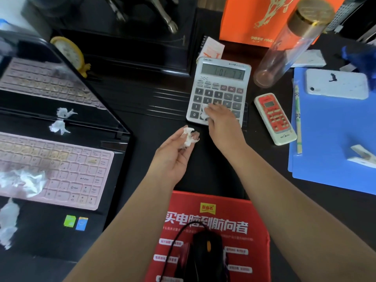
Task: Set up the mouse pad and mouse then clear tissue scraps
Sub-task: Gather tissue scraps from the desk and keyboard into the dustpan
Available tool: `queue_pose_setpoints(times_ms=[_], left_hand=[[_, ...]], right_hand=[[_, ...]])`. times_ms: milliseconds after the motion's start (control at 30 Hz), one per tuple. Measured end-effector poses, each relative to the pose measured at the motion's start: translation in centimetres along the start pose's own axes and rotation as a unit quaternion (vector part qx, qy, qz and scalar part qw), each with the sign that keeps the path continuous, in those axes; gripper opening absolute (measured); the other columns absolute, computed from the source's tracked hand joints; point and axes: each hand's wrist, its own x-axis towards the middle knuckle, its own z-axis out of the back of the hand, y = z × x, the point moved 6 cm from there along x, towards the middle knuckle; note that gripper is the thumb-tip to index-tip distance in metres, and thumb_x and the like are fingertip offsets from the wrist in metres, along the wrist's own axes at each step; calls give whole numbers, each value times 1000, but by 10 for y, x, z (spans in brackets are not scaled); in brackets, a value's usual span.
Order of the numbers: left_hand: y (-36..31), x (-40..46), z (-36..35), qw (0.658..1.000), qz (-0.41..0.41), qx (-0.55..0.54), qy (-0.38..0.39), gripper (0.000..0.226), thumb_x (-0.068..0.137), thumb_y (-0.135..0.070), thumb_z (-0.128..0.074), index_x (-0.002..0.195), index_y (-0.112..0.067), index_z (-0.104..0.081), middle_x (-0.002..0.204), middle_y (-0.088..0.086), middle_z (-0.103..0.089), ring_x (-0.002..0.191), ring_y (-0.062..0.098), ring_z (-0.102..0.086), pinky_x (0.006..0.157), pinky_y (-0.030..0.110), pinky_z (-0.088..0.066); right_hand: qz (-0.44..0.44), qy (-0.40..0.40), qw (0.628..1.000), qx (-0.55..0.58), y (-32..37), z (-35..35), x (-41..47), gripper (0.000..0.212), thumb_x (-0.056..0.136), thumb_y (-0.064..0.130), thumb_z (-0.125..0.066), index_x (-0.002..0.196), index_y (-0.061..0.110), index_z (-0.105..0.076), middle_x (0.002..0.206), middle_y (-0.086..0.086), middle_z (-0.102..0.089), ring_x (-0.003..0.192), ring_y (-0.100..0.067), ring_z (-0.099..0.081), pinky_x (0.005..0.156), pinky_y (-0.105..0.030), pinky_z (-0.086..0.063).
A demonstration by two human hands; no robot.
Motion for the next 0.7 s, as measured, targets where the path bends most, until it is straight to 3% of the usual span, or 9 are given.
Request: queue_pose_setpoints(times_ms=[67,133,267,367,467,533,633,700], left_hand=[[0,1,3,1000,-1,-13,-1,21,91,1,-48,110,4,-56,94,22,-65,84,21,-66,76,25,-59],[1,0,5,1000,-3,-26,3,24,92,0,-46,114,6,-53,94,21,-64,84,20,-65,80,25,-58],[3,-8,12,999,-6,-31,-12,28,92,-4,-47,117,6,-56,103,20,-67,88,19,-68,82,26,-57],[1,-27,11,1000,-17,10,-13,19,92,-5,-48,97,-2,-66,82,8,-74,72,11,-72,66,19,-58],[-4,-55,19,998,-27,47,-39,17,88,-6,-54,82,-5,-69,66,5,-70,58,9,-69,56,18,-56],[-8,-72,30,998,-35,31,-49,20,90,-6,-48,81,-3,-66,65,6,-67,52,9,-66,53,18,-56],[-12,-101,51,998,-47,-7,-51,20,92,-14,-49,85,-4,-65,67,5,-69,57,11,-68,58,21,-57],[-18,-118,65,997,-62,4,-41,22,92,-12,-48,77,-7,-64,63,2,-64,62,12,-63,64,21,-54]], right_hand=[[10,-29,1000,-3,4,1,-4,30,84,-9,-42,107,-5,-61,115,-22,-62,112,-34,-52,94,-33,-35],[6,-53,998,23,7,4,-12,27,81,-10,-45,97,-6,-66,103,-22,-68,101,-35,-58,88,-37,-43],[-22,-125,982,140,30,17,-46,24,84,-2,-53,102,3,-68,107,-12,-70,103,-24,-61,88,-18,-37],[11,-135,976,170,60,18,-73,20,83,0,-56,97,5,-70,101,-10,-71,93,-17,-61,79,-4,-33],[41,-90,981,165,85,11,-96,17,86,7,-54,96,10,-67,94,-10,-70,86,-21,-62,75,-22,-46],[48,-55,986,152,96,6,-106,21,89,11,-50,106,13,-62,95,-10,-69,87,-23,-61,77,-35,-49],[82,-37,985,146,117,-3,-124,37,91,16,-47,128,11,-48,104,-11,-69,96,-26,-61,84,-37,-47],[139,-31,980,139,141,-11,-142,43,89,15,-43,129,1,-44,98,-15,-70,90,-29,-65,81,-38,-50]])
